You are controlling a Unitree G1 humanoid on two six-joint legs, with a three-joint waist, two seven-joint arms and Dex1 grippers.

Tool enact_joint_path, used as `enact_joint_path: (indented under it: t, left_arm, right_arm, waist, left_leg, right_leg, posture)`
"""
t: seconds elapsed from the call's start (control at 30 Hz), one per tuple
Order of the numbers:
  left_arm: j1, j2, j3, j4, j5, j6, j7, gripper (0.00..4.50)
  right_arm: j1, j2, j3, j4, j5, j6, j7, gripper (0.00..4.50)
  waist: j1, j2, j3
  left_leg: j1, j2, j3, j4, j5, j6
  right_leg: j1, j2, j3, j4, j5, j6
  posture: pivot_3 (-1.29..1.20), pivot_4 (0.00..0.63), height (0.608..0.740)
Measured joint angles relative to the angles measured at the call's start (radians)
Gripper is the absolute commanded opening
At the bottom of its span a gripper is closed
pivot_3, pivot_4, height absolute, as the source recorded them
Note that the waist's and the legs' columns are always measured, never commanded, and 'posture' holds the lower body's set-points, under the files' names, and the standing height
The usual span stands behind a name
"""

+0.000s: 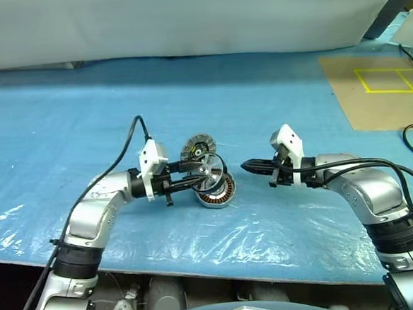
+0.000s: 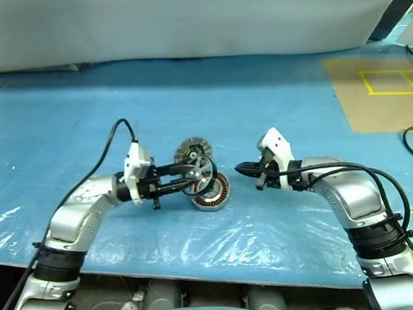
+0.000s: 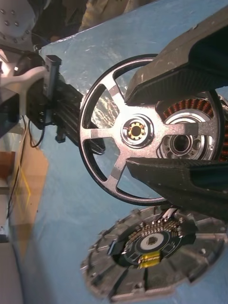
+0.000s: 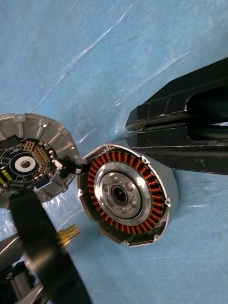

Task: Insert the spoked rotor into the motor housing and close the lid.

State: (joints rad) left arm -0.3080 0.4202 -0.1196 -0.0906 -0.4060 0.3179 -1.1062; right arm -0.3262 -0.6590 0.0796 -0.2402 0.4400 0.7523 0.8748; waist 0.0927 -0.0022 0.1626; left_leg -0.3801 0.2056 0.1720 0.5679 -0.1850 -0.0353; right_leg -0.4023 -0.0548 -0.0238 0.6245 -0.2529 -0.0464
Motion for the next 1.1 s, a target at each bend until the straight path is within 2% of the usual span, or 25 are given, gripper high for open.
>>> enact_joint_path:
  t: [0.4, 0.8, 1.1]
  left_arm:
    - [-0.011, -0.011, -0.043, 0.125, 0.057, -0.112, -0.012, 1.33]
    - [-0.030, -0.044, -0.050, 0.126, 0.040, -0.109, -0.009, 1.33]
    - [0.014, -0.066, -0.042, 0.125, 0.033, -0.110, 0.023, 1.33]
  right_arm:
    - [0.036, -0.005, -0.037, -0.027, 0.000, 0.018, -0.031, 0.00]
    - [0.037, -0.004, -0.037, -0.036, 0.000, 0.021, -0.048, 0.00]
    - [0.037, -0.004, -0.035, -0.036, -0.001, 0.021, -0.047, 0.00]
  waist:
    - [0.002, 0.000, 0.000]
    - [0.002, 0.000, 0.000]
    - [0.002, 0.000, 0.000]
  left_leg:
    - [0.000, 0.000, 0.000, 0.000, 0.000, 0.000]
    - [0.000, 0.000, 0.000, 0.000, 0.000, 0.000]
    - [0.000, 0.000, 0.000, 0.001, 0.000, 0.000]
  right_leg:
    - [0.000, 0.000, 0.000, 0.000, 0.000, 0.000]
    - [0.000, 0.000, 0.000, 0.001, 0.000, 0.000]
    - [0.000, 0.000, 0.000, 0.001, 0.000, 0.000]
  posture:
    - [0.00, 0.150, 0.740]
    - [0.00, 0.150, 0.740]
    - [0.00, 0.150, 0.740]
